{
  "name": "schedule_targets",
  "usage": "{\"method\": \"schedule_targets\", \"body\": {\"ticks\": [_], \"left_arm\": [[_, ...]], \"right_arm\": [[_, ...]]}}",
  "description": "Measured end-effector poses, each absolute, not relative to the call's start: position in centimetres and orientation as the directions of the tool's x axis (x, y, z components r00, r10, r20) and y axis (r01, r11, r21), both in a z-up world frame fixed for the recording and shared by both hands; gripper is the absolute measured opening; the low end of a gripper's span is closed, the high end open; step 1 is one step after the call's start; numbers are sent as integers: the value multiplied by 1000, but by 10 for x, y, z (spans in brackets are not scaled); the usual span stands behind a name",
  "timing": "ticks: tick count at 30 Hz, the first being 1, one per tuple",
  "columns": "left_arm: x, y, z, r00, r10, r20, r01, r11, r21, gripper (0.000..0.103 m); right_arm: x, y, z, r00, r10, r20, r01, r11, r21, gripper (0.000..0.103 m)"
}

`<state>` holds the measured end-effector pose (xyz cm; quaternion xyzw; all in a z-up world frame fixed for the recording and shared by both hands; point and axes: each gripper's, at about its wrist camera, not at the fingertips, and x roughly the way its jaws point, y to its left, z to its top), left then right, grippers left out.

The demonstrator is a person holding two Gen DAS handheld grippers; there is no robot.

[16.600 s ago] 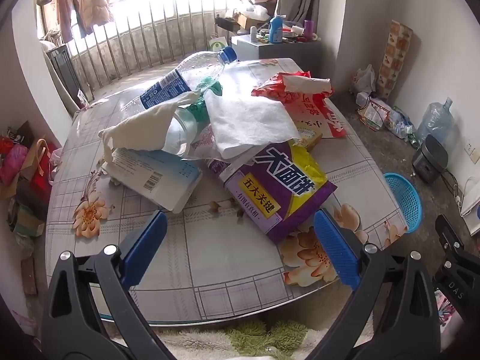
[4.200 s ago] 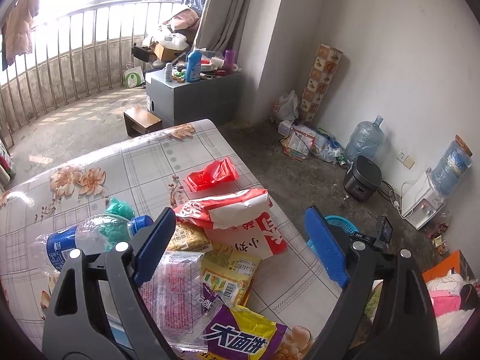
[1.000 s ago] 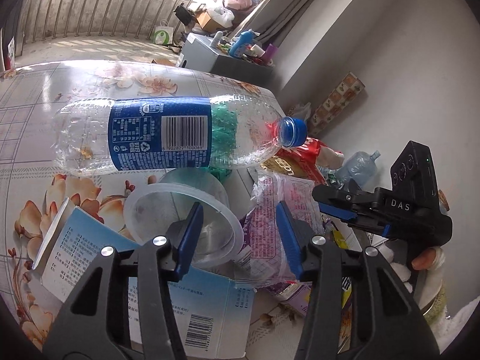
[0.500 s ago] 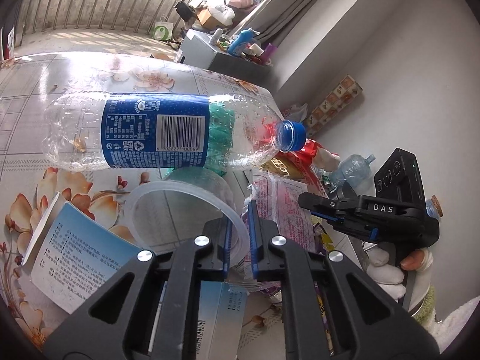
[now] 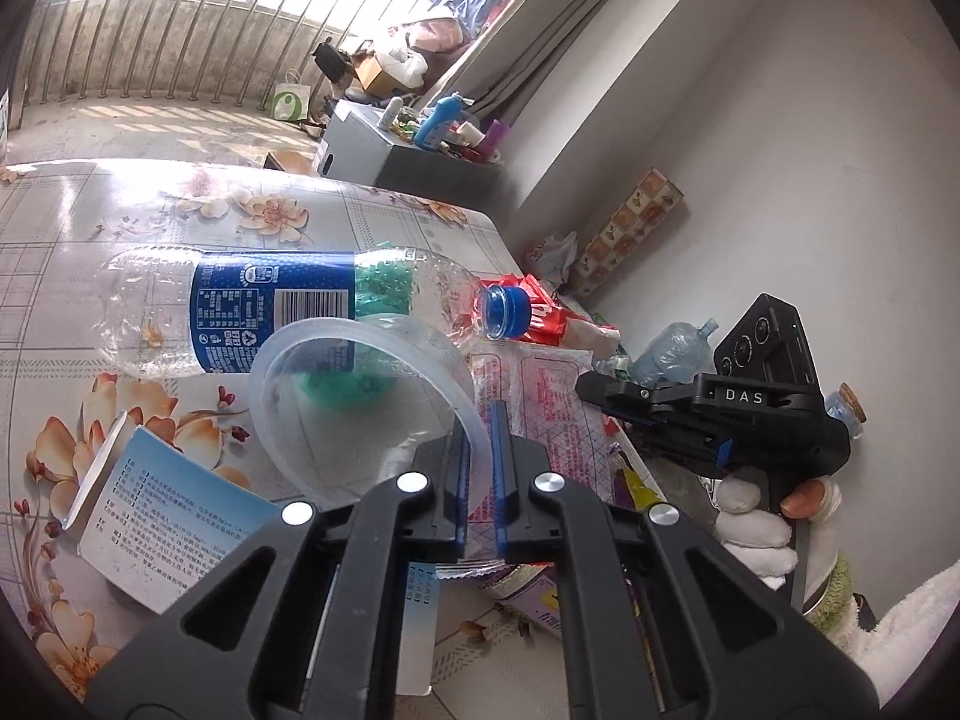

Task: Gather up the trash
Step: 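Carry the bowl and bag in both grippers to the blue basket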

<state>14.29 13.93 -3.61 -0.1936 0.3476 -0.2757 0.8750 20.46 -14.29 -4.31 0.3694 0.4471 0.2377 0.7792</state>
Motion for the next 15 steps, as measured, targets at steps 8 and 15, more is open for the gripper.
{"method": "schedule_targets", "body": {"ticks": [8, 15], "left_arm": [[127, 140, -11, 630, -635, -448, 392, 757, -523, 4], [111, 139, 9, 647, -632, -426, 414, 761, -500, 4]], "right_arm": [[194, -153, -24, 520, 713, -470, -78, 588, 805, 5], [178, -163, -5, 555, 715, -425, -109, 569, 815, 5]]}}
